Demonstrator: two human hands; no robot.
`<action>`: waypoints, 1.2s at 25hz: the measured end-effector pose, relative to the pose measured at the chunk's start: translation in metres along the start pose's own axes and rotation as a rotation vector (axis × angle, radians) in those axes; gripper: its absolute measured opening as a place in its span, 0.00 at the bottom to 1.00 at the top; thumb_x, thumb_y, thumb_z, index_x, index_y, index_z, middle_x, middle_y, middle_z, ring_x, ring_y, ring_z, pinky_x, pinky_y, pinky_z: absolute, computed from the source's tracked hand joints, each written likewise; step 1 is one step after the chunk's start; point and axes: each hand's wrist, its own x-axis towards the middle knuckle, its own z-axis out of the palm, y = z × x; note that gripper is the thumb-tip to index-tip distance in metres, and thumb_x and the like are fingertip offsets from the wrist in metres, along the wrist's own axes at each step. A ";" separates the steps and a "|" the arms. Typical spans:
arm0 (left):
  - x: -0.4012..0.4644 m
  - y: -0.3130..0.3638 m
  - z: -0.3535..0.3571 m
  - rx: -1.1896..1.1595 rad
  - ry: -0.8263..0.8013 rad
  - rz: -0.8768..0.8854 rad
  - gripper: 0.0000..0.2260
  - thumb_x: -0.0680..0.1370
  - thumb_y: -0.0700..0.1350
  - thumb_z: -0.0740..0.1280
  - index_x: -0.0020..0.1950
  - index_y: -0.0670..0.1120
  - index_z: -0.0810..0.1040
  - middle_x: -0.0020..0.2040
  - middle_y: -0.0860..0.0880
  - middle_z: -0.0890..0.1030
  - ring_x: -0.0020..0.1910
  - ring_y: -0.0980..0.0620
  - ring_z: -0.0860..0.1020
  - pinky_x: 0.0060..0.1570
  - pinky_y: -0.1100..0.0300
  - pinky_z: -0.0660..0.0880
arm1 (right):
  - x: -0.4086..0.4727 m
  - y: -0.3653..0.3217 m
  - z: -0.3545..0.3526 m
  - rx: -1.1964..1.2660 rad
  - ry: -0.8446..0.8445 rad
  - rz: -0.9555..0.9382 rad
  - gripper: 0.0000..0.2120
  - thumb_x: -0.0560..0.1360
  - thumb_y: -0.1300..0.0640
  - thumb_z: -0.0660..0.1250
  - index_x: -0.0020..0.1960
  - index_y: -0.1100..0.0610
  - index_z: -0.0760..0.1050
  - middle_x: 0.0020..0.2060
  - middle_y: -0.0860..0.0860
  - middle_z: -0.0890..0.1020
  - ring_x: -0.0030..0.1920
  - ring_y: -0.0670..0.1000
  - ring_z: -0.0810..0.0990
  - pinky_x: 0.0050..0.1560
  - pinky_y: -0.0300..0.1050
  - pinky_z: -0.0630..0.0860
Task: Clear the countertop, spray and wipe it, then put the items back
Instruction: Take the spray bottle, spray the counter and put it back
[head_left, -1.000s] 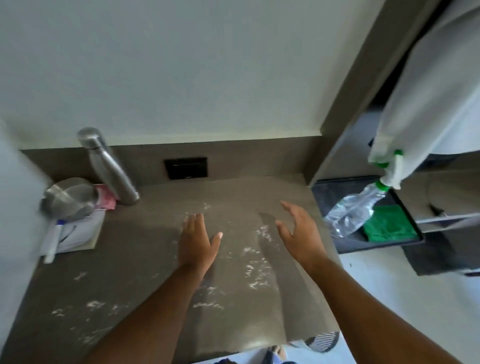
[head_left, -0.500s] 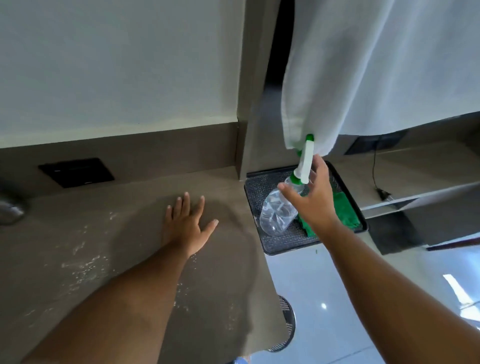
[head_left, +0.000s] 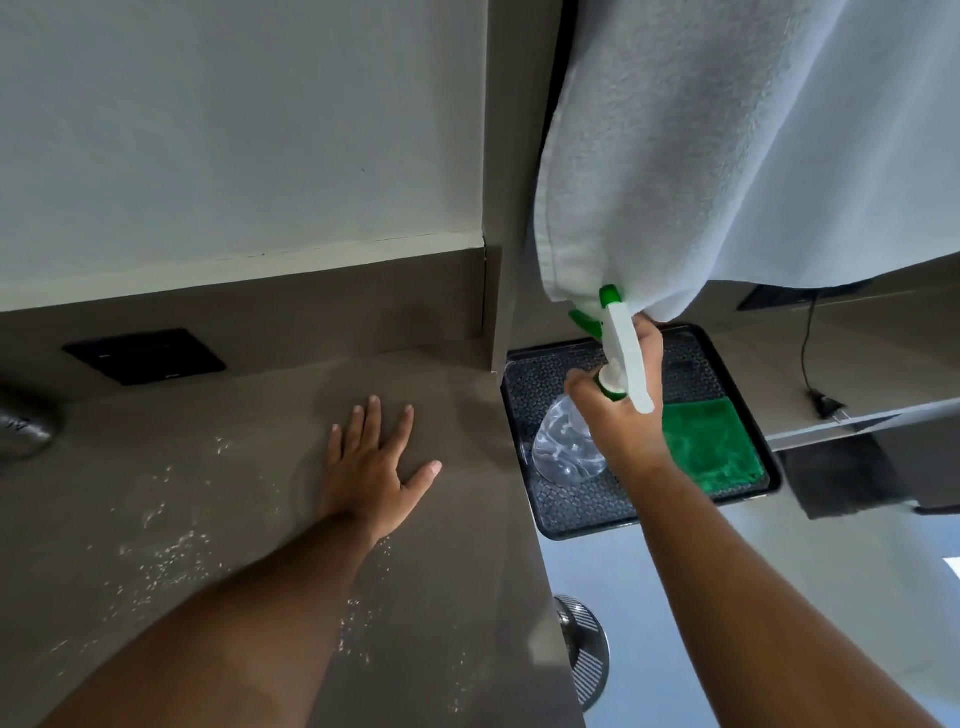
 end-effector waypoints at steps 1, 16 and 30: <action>0.000 0.000 0.000 -0.001 -0.001 0.001 0.37 0.73 0.75 0.42 0.79 0.60 0.48 0.81 0.44 0.49 0.79 0.45 0.48 0.76 0.44 0.45 | -0.003 -0.002 -0.001 -0.002 -0.030 -0.010 0.32 0.67 0.58 0.70 0.68 0.53 0.63 0.53 0.44 0.75 0.48 0.38 0.74 0.52 0.37 0.74; -0.001 -0.001 -0.006 0.015 -0.013 0.013 0.37 0.73 0.75 0.41 0.79 0.60 0.47 0.81 0.45 0.47 0.79 0.45 0.46 0.76 0.44 0.45 | -0.057 -0.013 -0.017 -0.112 -0.161 -0.122 0.27 0.70 0.57 0.78 0.59 0.57 0.63 0.35 0.48 0.81 0.36 0.44 0.81 0.42 0.31 0.74; -0.002 0.000 -0.007 -0.020 -0.019 0.015 0.36 0.74 0.74 0.45 0.79 0.60 0.48 0.81 0.45 0.46 0.79 0.46 0.45 0.76 0.45 0.43 | -0.074 -0.012 -0.014 -0.248 0.280 -0.293 0.22 0.63 0.65 0.67 0.53 0.51 0.66 0.48 0.39 0.67 0.46 0.54 0.72 0.46 0.56 0.75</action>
